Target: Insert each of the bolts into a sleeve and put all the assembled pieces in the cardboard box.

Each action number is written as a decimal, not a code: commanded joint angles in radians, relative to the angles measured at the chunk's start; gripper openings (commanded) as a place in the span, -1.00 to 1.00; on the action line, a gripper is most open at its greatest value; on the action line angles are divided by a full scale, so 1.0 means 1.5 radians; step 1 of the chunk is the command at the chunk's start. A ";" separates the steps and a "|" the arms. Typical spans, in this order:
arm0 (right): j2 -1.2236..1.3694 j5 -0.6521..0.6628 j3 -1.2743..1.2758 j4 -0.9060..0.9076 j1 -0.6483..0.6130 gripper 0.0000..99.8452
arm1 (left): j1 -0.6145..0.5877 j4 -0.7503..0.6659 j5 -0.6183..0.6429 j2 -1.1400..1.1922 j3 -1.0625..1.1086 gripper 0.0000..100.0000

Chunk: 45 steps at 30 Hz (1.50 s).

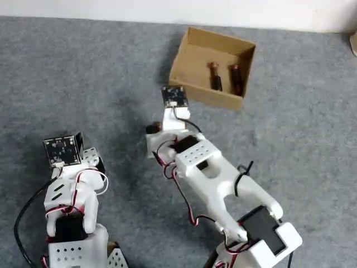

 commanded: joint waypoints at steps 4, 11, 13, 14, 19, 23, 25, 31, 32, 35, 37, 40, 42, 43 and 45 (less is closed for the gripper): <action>-0.005 -0.007 -0.027 -0.011 0.019 -0.77 | -0.009 -0.015 -0.001 -0.004 -0.010 -0.98; -0.002 -0.006 -0.027 -0.013 0.027 -0.77 | -0.005 -0.015 -0.002 -0.003 -0.010 -0.98; -0.002 -0.006 -0.027 -0.013 0.040 -0.77 | -0.012 -0.015 -0.003 -0.003 -0.013 -0.98; -0.002 -0.006 -0.027 -0.013 0.048 -0.77 | -0.021 -0.015 -0.005 -0.003 -0.014 -0.98; -0.002 -0.006 -0.027 -0.013 0.073 -0.77 | -0.033 -0.014 -0.013 -0.003 -0.021 -0.98; -0.001 -0.006 -0.027 -0.014 0.067 -0.77 | -0.033 -0.013 -0.013 -0.003 -0.020 -0.98; 0.001 -0.006 -0.027 -0.014 0.069 -0.77 | -0.033 -0.012 -0.013 -0.003 -0.020 -0.98; 0.086 -0.006 -0.082 -0.012 0.069 -0.77 | -0.032 -0.011 -0.012 -0.003 -0.023 -0.98; 0.111 -0.006 -0.103 -0.011 0.069 -0.77 | -0.032 -0.011 -0.012 -0.003 -0.023 -0.98; 0.175 -0.006 -0.166 0.002 0.065 -0.77 | -0.032 -0.011 -0.013 -0.003 -0.023 -0.98; 0.208 -0.006 -0.206 0.041 0.065 -0.77 | -0.032 -0.011 -0.013 -0.003 -0.023 -0.98; 0.240 -0.006 -0.251 0.079 0.066 -0.77 | -0.032 -0.011 -0.013 -0.003 -0.023 -0.98; 0.253 -0.010 -0.269 0.084 0.065 -0.77 | -0.032 -0.011 -0.013 -0.003 -0.022 -0.98; 0.257 -0.011 -0.273 0.084 0.064 -0.77 | -0.032 -0.011 -0.013 -0.003 -0.022 -0.98; 0.258 -0.011 -0.271 0.084 0.058 -0.77 | -0.032 -0.011 -0.013 -0.003 -0.022 -0.98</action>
